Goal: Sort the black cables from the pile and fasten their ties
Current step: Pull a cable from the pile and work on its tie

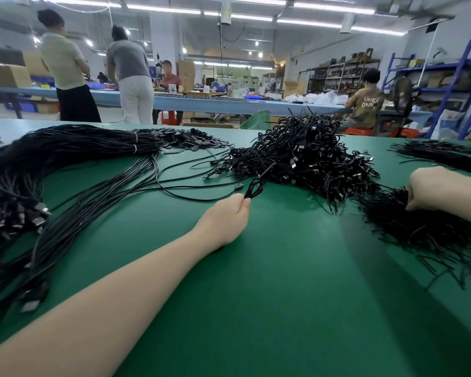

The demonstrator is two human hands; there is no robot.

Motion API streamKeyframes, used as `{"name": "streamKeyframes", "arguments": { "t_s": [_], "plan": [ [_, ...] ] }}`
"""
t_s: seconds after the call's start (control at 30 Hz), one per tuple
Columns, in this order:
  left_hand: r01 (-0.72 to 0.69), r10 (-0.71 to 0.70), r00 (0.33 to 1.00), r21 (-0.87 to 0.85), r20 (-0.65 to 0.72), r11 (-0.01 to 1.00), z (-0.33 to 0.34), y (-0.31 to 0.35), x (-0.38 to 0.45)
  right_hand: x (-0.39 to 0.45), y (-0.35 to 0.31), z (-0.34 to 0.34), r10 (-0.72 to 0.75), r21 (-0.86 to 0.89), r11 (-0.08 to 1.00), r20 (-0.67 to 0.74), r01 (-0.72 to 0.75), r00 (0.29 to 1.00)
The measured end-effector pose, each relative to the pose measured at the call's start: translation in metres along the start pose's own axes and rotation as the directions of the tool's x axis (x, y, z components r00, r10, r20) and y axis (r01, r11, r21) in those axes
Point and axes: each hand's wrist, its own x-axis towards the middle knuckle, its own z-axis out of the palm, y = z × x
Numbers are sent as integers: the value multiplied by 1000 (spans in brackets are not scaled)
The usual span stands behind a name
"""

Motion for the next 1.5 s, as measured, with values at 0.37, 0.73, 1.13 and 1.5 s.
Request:
{"name": "streamKeyframes", "arguments": {
  "t_s": [0.37,0.73,1.13,1.5],
  "plan": [
    [20,-21,1000,-54,-16,998,-1,0,1,-47,-46,-35,-346,-372,915,-518,158,783],
    [-74,74,997,14,-34,997,3,-3,1,-111,-178,-23,-625,-373,754,-660,540,417],
    [-69,83,996,346,-27,936,12,4,0,-108,-183,-22,-673,-418,713,-633,563,382],
    [-393,503,860,742,88,543,6,20,-9,-77,-155,-79,-820,440,349,-284,828,497]
  ]
}}
